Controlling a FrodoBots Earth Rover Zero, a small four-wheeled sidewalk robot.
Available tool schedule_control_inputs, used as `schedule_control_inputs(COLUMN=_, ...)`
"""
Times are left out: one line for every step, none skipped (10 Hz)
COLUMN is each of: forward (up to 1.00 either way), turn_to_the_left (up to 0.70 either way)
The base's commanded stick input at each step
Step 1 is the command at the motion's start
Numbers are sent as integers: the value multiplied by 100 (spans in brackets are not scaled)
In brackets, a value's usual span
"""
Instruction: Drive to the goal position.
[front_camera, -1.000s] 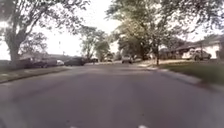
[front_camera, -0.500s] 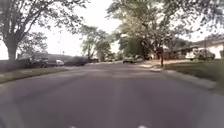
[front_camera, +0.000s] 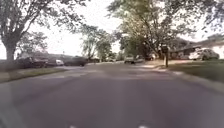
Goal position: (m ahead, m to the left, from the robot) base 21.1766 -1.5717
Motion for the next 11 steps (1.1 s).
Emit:
schedule_control_inputs(forward=100, turn_to_the_left=0)
schedule_control_inputs(forward=100, turn_to_the_left=0)
schedule_control_inputs(forward=100, turn_to_the_left=0)
schedule_control_inputs(forward=100, turn_to_the_left=0)
schedule_control_inputs(forward=100, turn_to_the_left=0)
schedule_control_inputs(forward=100, turn_to_the_left=0)
schedule_control_inputs(forward=100, turn_to_the_left=0)
schedule_control_inputs(forward=100, turn_to_the_left=0)
schedule_control_inputs(forward=100, turn_to_the_left=0)
schedule_control_inputs(forward=100, turn_to_the_left=0)
schedule_control_inputs(forward=100, turn_to_the_left=0)
